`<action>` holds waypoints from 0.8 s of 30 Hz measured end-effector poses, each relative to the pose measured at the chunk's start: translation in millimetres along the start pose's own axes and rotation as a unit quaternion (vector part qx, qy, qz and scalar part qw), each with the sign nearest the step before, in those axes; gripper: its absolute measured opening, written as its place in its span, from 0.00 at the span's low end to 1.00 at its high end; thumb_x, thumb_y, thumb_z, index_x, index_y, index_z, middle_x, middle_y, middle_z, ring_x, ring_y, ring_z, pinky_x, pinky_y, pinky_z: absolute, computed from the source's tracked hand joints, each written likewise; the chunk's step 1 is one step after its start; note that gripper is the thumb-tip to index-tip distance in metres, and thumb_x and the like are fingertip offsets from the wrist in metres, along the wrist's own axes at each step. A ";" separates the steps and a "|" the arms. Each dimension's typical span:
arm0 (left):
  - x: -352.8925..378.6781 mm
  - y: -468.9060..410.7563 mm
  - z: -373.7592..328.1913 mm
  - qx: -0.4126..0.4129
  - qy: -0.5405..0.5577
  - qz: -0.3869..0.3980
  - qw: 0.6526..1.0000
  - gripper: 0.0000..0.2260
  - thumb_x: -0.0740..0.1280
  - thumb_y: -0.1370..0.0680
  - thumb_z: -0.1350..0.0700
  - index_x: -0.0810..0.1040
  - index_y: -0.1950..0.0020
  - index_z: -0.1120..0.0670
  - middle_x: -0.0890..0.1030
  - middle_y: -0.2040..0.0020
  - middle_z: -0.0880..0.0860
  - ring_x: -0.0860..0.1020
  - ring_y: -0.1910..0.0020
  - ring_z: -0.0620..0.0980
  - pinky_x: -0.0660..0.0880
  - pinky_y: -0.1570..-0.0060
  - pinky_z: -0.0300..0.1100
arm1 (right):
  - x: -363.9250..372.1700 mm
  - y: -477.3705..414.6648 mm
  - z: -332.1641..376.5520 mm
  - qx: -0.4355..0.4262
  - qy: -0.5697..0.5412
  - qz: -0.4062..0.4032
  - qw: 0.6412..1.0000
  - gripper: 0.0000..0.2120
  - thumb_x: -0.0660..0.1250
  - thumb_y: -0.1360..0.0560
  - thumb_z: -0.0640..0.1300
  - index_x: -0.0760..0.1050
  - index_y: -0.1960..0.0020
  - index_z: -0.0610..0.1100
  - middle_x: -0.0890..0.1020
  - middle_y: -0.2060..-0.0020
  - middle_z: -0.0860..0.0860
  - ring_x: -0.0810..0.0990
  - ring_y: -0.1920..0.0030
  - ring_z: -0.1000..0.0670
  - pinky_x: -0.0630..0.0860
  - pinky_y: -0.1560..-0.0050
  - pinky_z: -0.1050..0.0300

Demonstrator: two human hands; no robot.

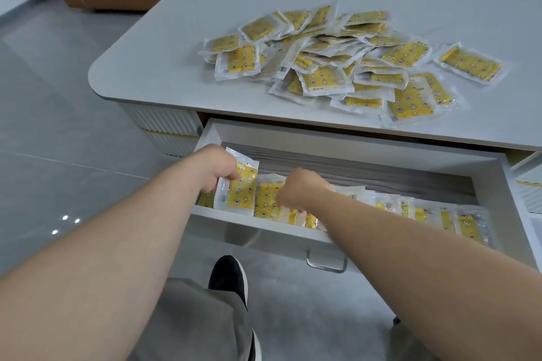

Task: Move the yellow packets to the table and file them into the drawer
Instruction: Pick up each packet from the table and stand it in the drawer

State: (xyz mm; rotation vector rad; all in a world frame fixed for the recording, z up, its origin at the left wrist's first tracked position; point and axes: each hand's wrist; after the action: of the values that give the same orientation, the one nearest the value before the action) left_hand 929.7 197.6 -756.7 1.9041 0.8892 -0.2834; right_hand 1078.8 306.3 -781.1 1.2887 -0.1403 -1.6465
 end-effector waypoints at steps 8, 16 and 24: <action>7.8 -3.8 0.1 0.056 0.027 0.031 0.998 0.15 0.71 0.23 0.65 0.76 0.37 0.61 0.82 0.44 0.61 0.82 0.45 0.62 0.78 0.40 0.58 | -2.4 -8.3 15.6 0.017 -0.310 0.050 0.949 0.02 0.70 0.23 0.37 0.78 0.54 0.38 0.79 0.68 0.45 0.76 0.67 0.47 0.71 0.69 0.58; 3.3 -13.3 22.4 0.166 -0.407 -0.006 0.898 0.26 0.58 0.19 0.63 0.66 0.22 0.47 0.69 0.24 0.54 0.71 0.29 0.56 0.72 0.36 0.43 | -2.3 -23.8 11.2 0.048 -0.227 0.045 0.972 0.13 0.64 0.18 0.37 0.75 0.61 0.36 0.83 0.67 0.44 0.87 0.49 0.43 0.82 0.41 0.50; 3.2 -21.3 22.9 0.195 -0.494 -0.023 0.847 0.22 0.64 0.20 0.55 0.70 0.26 0.47 0.74 0.30 0.53 0.74 0.34 0.56 0.74 0.38 0.46 | -5.4 -24.0 16.4 0.067 -0.250 0.065 0.964 0.10 0.65 0.20 0.32 0.73 0.60 0.35 0.80 0.65 0.42 0.81 0.68 0.48 0.83 0.52 0.54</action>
State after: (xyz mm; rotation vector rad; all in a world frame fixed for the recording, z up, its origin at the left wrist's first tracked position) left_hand 921.4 185.0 -784.2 1.7203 0.1581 -1.4128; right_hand 1050.7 314.8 -785.2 0.9126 -0.6381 -1.8401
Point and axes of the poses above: each hand's wrist, its own y-axis away from the middle knuckle, its own x-axis out of the palm, z = x × y
